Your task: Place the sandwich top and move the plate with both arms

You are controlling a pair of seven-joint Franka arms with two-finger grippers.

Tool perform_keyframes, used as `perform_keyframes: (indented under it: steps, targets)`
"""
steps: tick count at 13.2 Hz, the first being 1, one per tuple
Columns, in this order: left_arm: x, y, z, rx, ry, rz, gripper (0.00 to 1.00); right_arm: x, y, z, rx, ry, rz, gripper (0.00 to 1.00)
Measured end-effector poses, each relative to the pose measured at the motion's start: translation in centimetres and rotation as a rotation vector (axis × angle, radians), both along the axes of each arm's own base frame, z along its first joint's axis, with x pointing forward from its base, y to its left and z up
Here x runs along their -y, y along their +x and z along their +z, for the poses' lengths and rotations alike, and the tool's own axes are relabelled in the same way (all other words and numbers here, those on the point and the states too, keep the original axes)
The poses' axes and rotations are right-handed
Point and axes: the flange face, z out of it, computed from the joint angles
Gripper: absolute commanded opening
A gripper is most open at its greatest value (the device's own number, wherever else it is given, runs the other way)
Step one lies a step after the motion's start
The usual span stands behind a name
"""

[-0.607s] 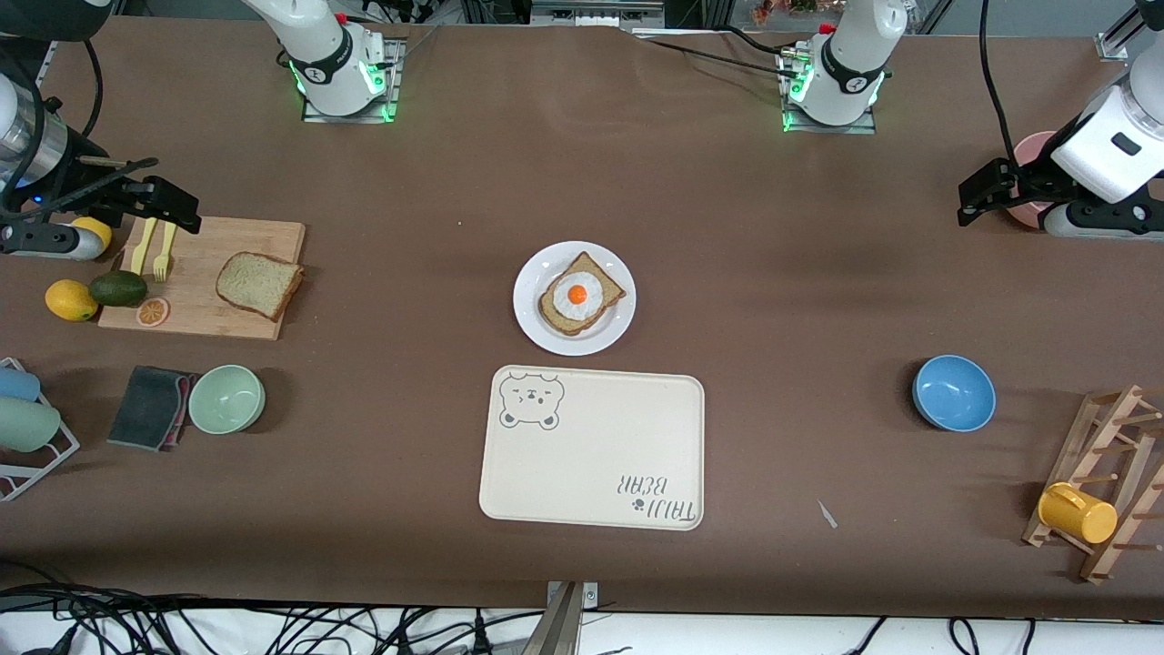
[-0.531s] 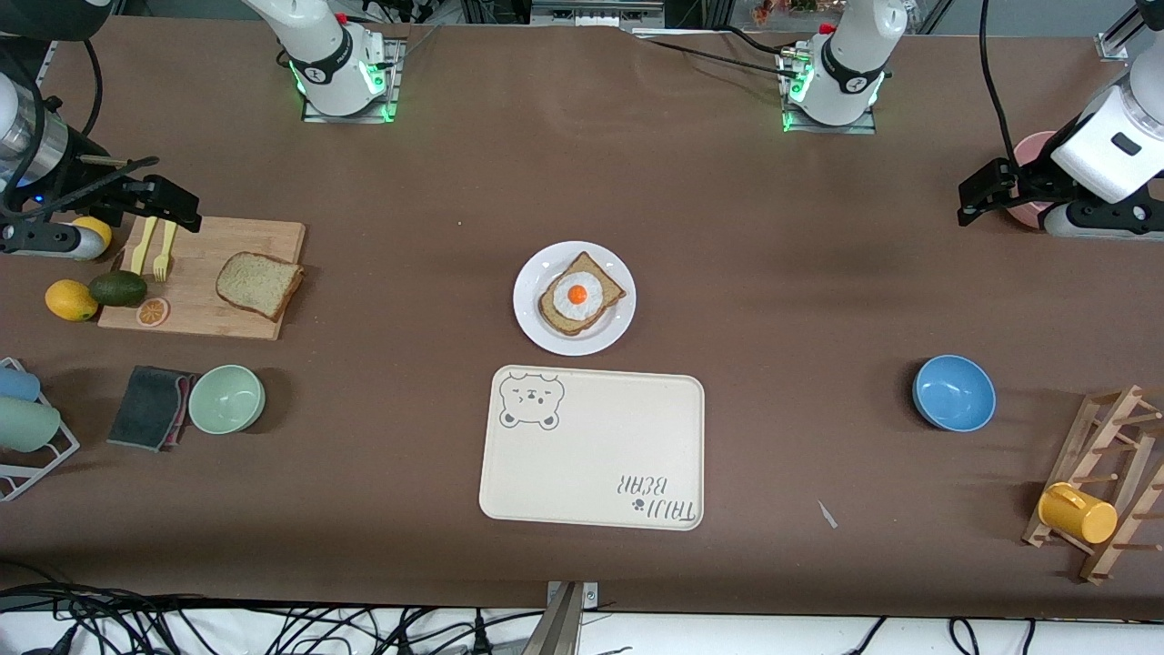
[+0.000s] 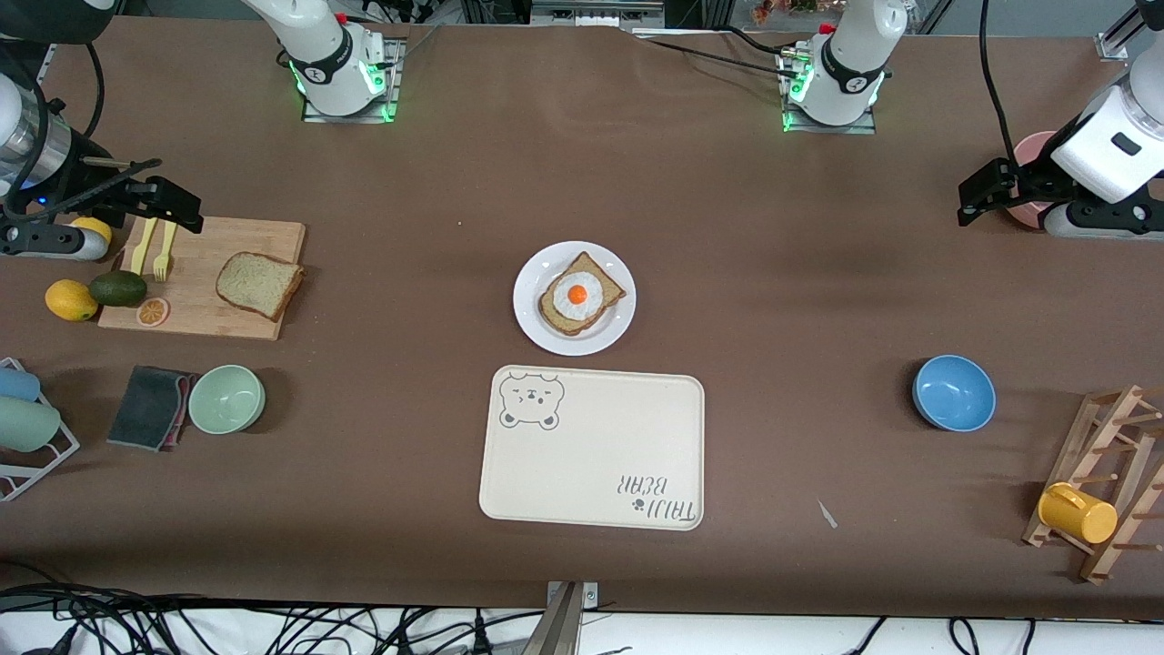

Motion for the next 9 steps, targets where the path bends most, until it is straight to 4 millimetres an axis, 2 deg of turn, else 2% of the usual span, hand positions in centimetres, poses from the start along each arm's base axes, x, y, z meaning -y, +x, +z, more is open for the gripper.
perform_keyframes:
  steps: [6, 9]
  targets:
    - [0.00, 0.00, 0.00, 0.000, 0.000, 0.000, 1.00, -0.03, -0.02, -0.18, -0.004, 0.000, 0.001, 1.00]
    - [0.00, 0.00, 0.00, 0.000, 0.000, 0.000, 1.00, -0.82, -0.07, -0.22, -0.004, 0.000, 0.016, 1.00]
